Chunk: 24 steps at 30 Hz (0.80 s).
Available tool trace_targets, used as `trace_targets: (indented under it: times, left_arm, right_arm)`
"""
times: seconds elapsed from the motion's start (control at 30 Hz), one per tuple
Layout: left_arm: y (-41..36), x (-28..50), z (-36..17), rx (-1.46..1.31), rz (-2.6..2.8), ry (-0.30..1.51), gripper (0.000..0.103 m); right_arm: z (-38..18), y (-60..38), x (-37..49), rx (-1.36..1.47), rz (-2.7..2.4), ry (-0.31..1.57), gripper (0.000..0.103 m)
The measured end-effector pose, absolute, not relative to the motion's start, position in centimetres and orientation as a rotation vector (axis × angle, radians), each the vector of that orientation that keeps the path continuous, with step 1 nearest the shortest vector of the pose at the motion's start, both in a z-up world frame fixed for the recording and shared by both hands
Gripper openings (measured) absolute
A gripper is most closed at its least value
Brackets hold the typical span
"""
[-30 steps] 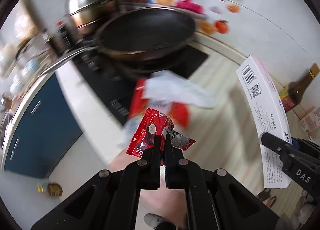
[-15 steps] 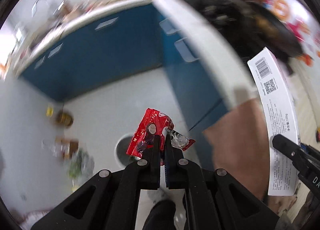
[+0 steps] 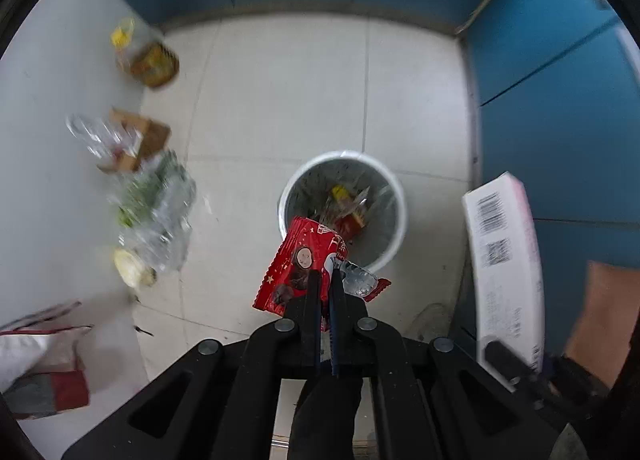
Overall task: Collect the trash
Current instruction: 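Carry wrapper and toothpaste box over the bin and open both tools, then swing both tools back toward the countertop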
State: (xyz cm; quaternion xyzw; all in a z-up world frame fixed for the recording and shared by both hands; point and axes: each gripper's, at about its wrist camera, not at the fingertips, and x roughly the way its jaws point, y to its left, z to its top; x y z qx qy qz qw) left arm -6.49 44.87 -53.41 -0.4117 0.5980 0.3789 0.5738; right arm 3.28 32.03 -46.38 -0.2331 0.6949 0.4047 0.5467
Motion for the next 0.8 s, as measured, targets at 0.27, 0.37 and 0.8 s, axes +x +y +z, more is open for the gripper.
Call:
trace_targets:
  times: [0.27,0.37,0.8]
  left_arm:
    - [46.7,-7.2,-72.2,-1.039,0.803,1.533,0.002]
    - [47.0,-7.7,-75.6,-1.052,0.801,1.553,0.006]
    - [46.9,-9.1,-70.9,-0.986,0.923,1.417,0.103]
  right_arm:
    - [-67.1,35.3,1.3,-0.707,0.897,1.811,0.037]
    - [-71.5,35.8,2.0,-0.753,0.879,1.845,0.037]
    - [-71.7,37.2,1.6,-0.948,0.846,1.626,0.098]
